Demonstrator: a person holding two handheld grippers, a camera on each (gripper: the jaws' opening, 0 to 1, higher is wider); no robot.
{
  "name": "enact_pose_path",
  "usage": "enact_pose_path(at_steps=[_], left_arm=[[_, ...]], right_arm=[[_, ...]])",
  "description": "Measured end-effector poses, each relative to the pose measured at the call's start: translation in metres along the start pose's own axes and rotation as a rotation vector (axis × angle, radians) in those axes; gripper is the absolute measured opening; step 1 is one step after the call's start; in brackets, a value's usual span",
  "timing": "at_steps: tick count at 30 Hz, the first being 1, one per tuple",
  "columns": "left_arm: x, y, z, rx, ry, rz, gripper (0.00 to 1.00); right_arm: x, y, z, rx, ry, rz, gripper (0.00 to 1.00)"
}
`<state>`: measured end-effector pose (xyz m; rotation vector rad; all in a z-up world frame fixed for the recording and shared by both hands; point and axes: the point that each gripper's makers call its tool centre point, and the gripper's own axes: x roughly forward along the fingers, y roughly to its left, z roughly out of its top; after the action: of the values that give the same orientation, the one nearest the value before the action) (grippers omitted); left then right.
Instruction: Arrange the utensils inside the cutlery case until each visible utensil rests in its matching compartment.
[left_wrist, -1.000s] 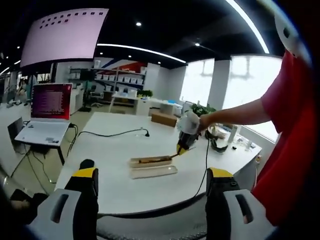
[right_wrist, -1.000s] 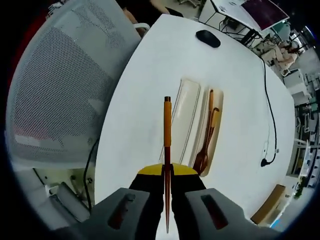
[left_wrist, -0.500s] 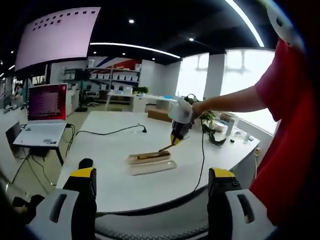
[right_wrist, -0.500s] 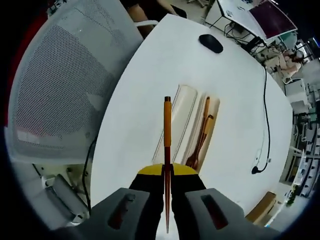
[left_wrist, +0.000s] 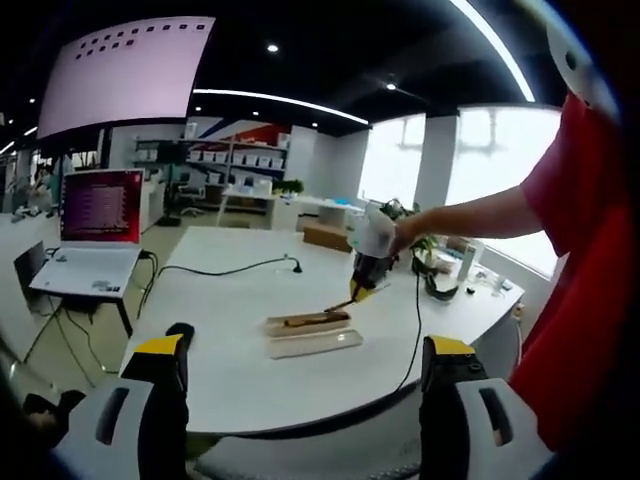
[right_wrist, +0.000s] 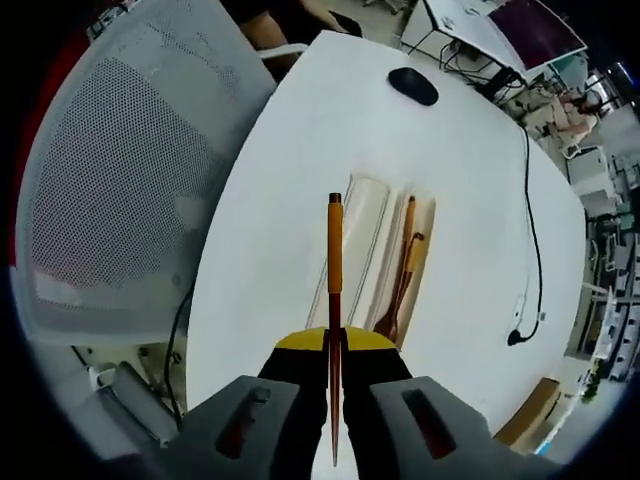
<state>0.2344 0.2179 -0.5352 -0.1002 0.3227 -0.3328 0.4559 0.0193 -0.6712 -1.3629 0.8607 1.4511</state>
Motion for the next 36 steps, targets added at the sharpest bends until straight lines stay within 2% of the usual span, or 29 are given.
enact_pose_path(at_steps=[3,5,8,12,14,18,20,23,26,31,34,36], left_arm=[[0.005,0.002,-0.002,0.011,0.011,-0.014,1.00],[0.007,0.003,-0.002,0.014,0.017,-0.015,1.00],[0.006,0.007,0.002,-0.011,-0.004,-0.006,0.99],[0.007,0.009,-0.002,0.003,0.008,-0.006,0.99],[0.007,0.010,-0.003,0.001,0.011,-0.003,0.99],[0.007,0.012,-0.005,-0.013,0.011,0.000,0.98],[0.007,0.012,-0.006,-0.005,0.015,0.003,0.98],[0.009,0.013,-0.007,-0.020,0.016,0.007,0.98],[0.007,0.012,-0.004,-0.028,0.006,0.009,0.98],[0.005,0.016,-0.008,-0.030,0.036,0.012,0.97],[0.000,0.014,-0.005,-0.024,0.036,0.011,0.97],[0.001,0.015,-0.010,-0.039,0.049,0.014,0.97]], right_arm=[[-0.003,-0.004,0.004,0.033,-0.032,-0.004,0.01],[-0.002,-0.006,0.002,0.046,-0.034,-0.007,0.01],[0.003,-0.006,-0.003,0.074,-0.035,0.007,0.01],[0.006,-0.009,-0.008,0.086,-0.029,0.014,0.01],[0.005,-0.010,-0.008,0.083,-0.024,0.014,0.01],[-0.007,-0.023,0.009,-0.018,-0.069,-0.026,0.01],[-0.012,-0.032,0.008,-0.027,-0.044,-0.049,0.01],[-0.015,-0.036,0.010,-0.012,-0.051,-0.027,0.01],[-0.010,-0.040,0.011,0.002,-0.059,-0.038,0.01],[0.007,-0.034,0.011,-0.022,-0.039,-0.008,0.01],[0.012,-0.038,0.010,-0.007,-0.033,-0.022,0.01],[0.013,-0.036,0.013,0.030,-0.058,-0.016,0.01]])
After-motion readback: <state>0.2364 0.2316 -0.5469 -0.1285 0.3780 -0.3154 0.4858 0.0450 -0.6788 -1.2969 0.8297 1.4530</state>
